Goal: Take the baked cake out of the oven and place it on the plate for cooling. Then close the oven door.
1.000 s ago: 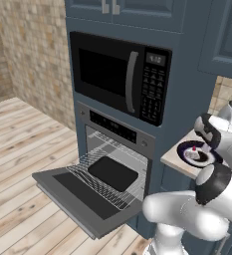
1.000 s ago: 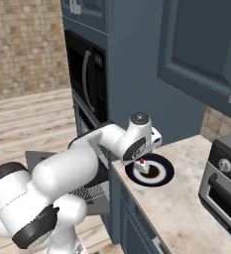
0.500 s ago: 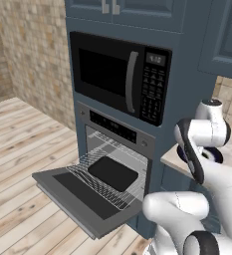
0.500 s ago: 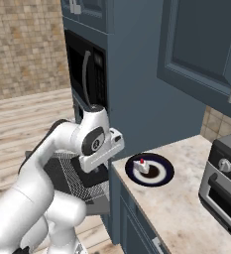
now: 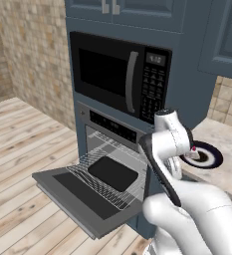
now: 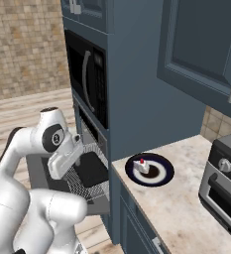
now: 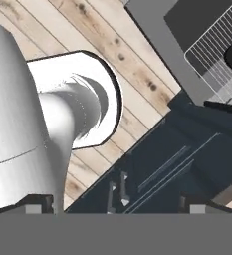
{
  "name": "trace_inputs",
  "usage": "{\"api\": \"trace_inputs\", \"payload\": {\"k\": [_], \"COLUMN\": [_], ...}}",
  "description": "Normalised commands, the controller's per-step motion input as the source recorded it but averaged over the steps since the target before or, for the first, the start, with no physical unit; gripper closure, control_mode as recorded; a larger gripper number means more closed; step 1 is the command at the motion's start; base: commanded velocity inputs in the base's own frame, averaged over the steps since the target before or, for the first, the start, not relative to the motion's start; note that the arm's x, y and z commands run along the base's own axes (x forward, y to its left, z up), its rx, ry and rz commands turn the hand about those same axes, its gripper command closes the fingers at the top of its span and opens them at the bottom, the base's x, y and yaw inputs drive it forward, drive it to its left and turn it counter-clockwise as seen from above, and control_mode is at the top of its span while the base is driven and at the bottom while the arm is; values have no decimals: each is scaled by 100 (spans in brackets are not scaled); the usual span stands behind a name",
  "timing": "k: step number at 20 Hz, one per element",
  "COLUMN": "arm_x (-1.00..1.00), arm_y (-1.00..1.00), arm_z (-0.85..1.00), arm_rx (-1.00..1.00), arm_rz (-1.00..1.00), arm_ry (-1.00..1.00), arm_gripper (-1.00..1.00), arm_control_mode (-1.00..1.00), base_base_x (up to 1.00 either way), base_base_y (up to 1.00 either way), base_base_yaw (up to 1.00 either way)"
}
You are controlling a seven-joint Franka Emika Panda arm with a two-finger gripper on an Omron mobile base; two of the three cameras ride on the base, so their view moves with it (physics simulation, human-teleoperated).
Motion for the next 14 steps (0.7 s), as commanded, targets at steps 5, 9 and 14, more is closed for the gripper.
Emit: {"api": "trace_inputs", "payload": {"k": [5,9,14], "arm_x": [56,92,100], "arm_y": [100,96,66], "arm_z": [-52,-83,-74], "arm_rx": [0,0,0], "arm_rz": [54,50,37], "arm_ry": [2,0,6], "arm_gripper": [-100,-100,-100], "arm_control_mode": [-100,-100,-100], "base_base_x": [0,0,0], "base_base_y": [0,0,0], "base_base_yaw": [0,0,0]}}
